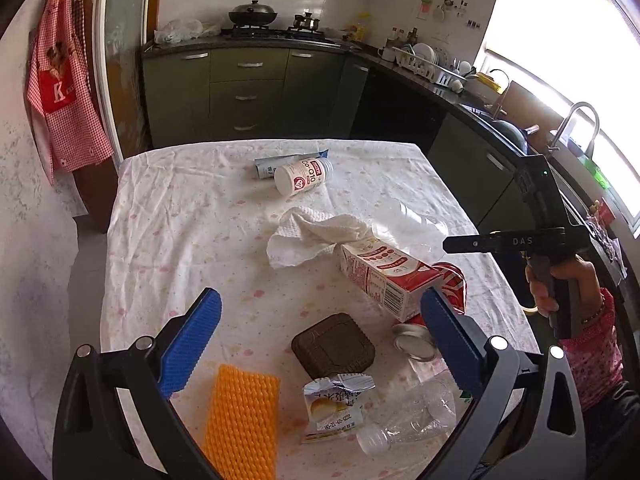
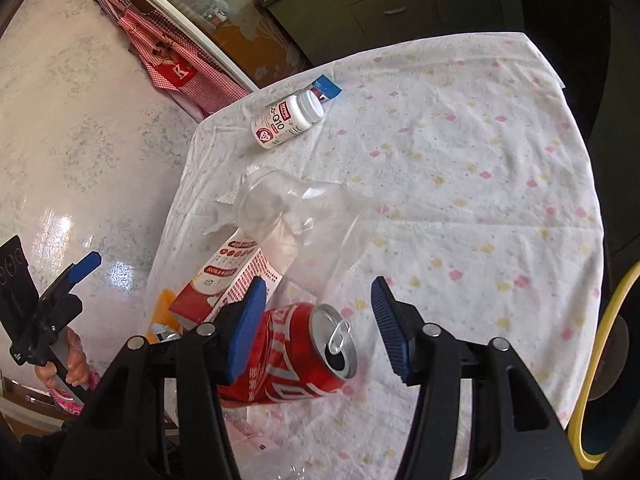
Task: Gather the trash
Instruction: 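Grasp the clear plastic cup with the right gripper and lift it, then move the plastic cup over the bin and open the right gripper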
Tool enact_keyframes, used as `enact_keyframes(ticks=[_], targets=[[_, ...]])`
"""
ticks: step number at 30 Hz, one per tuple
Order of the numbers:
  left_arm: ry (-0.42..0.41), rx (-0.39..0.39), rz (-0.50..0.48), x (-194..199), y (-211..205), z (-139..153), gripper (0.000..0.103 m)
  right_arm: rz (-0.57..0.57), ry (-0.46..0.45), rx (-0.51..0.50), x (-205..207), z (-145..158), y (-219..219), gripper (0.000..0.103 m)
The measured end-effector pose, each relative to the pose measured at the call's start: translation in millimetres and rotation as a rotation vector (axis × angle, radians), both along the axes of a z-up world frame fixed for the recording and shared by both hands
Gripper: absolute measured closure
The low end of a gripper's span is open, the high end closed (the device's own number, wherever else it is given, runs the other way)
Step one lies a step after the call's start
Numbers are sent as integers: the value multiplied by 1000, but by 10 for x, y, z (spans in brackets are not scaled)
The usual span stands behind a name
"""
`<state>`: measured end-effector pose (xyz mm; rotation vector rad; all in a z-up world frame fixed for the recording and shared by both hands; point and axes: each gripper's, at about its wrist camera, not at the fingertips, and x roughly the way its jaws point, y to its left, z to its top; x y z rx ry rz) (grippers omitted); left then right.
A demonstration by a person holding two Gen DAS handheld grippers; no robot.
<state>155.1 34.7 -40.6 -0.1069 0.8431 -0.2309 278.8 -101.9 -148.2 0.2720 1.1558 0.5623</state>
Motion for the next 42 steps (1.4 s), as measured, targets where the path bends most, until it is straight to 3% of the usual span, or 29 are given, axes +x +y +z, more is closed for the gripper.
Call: enact_keyframes(ticks=[4, 5, 8, 10, 19, 25, 30, 35, 42], targets=[[-1, 1, 1, 34, 22, -31, 5, 2, 8, 6, 113, -22, 104, 54], [2, -1, 0, 42, 23, -36, 5, 4, 7, 5, 131, -17, 129, 59], [13, -2, -3, 67, 32, -80, 5, 8, -12, 17, 150, 55, 204, 88], [18, -1, -2, 78, 40, -103, 5, 3, -47, 20, 127, 134, 201, 98], [2, 5, -2, 52, 30, -74, 5, -64, -236, -43, -248, 664, -38, 98], [-13, 26, -30, -3, -110, -13, 5, -183, -269, -95, -608, 766, -625, 98], [-18, 39, -57, -32, -261, 6, 5, -340, -206, -167, -801, 568, -1352, 98], [-19, 52, -85, -34, -437, 22, 5, -479, -90, -244, -848, 141, -2023, 98], [-22, 85, -117, -37, -628, 63, 5, -571, 52, -296, -679, -382, -2574, 98]])
